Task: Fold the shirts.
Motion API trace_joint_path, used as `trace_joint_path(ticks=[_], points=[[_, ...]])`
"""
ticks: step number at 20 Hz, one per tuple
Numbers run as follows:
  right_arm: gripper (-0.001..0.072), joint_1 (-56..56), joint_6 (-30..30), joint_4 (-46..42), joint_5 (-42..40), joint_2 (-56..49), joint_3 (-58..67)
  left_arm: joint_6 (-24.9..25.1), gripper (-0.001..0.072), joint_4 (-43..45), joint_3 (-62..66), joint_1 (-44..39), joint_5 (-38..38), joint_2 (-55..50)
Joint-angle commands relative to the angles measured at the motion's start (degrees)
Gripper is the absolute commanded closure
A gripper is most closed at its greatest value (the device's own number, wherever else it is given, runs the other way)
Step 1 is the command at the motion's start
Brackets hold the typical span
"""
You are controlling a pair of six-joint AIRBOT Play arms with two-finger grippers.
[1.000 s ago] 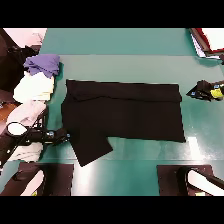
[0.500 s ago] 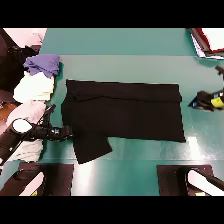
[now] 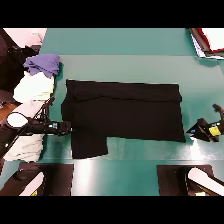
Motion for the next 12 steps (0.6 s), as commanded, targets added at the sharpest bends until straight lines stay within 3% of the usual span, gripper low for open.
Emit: trace_joint_path(ticks=[1, 5, 9, 10, 11, 12], points=[[0.0342, -1.97, -1.31, 2.12, -1.53, -3.41, -3.28, 0.0, 0.0683, -0.07, 0.26, -0.02, -0.28, 0.07], [0.0349, 0.92, -1.31, 2.12, -2.12, -3.74, -3.26, 0.0, 0.0683, -0.15, 0.26, -0.02, -0.72, 0.07], [0.0409, 4.33, -1.29, -0.5, -0.28, -3.74, -3.26, 0.0, 0.0683, -0.13, 0.26, -0.02, -1.27, 0.07], [0.0511, 5.11, -1.31, -1.57, 0.28, -3.74, -3.26, 0.0, 0.0683, -0.13, 0.26, -0.02, -1.66, 0.07], [0.0685, 5.95, -1.33, -2.71, 0.94, -3.72, -3.26, 0.02, 0.0683, -0.11, 0.26, -0.02, -2.1, 0.07], [0.0694, 6.67, -1.33, -3.63, 1.44, -3.63, -3.23, 0.02, 0.0683, -0.11, 0.26, -0.02, -2.67, 0.07]])
